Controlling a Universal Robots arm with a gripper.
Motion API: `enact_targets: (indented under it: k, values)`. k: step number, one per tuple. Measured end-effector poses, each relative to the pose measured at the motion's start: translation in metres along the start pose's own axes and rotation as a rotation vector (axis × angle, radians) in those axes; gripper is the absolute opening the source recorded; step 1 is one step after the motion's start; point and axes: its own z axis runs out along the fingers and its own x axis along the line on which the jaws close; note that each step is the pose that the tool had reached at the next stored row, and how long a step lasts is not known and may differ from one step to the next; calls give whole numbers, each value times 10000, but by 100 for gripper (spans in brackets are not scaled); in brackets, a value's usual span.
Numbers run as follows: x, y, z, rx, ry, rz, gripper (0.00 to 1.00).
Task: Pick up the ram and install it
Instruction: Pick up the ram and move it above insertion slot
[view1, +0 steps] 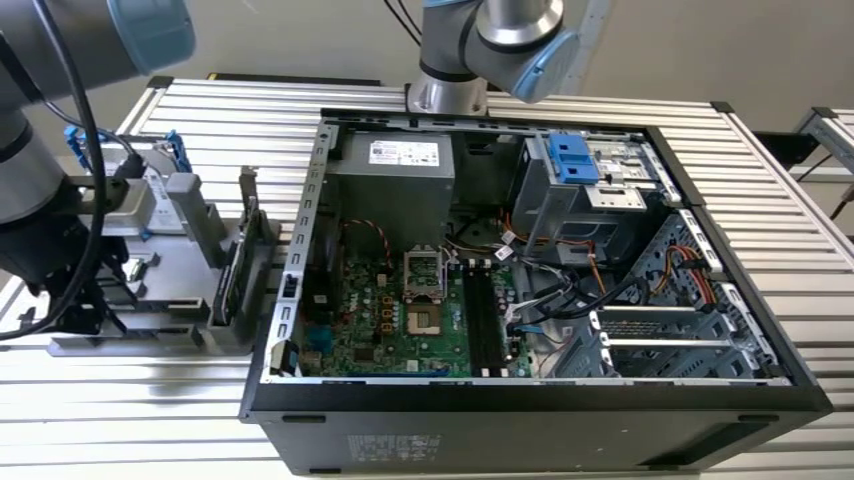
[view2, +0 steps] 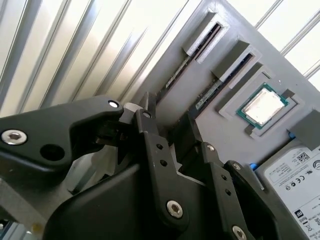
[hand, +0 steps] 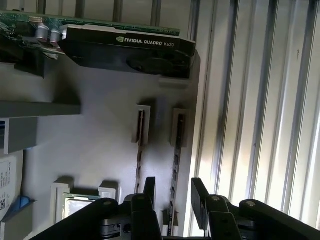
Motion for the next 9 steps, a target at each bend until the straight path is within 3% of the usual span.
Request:
enact_targets:
  k: [9]
  values:
    - [-15, -2, 71, 2, 0, 51, 100]
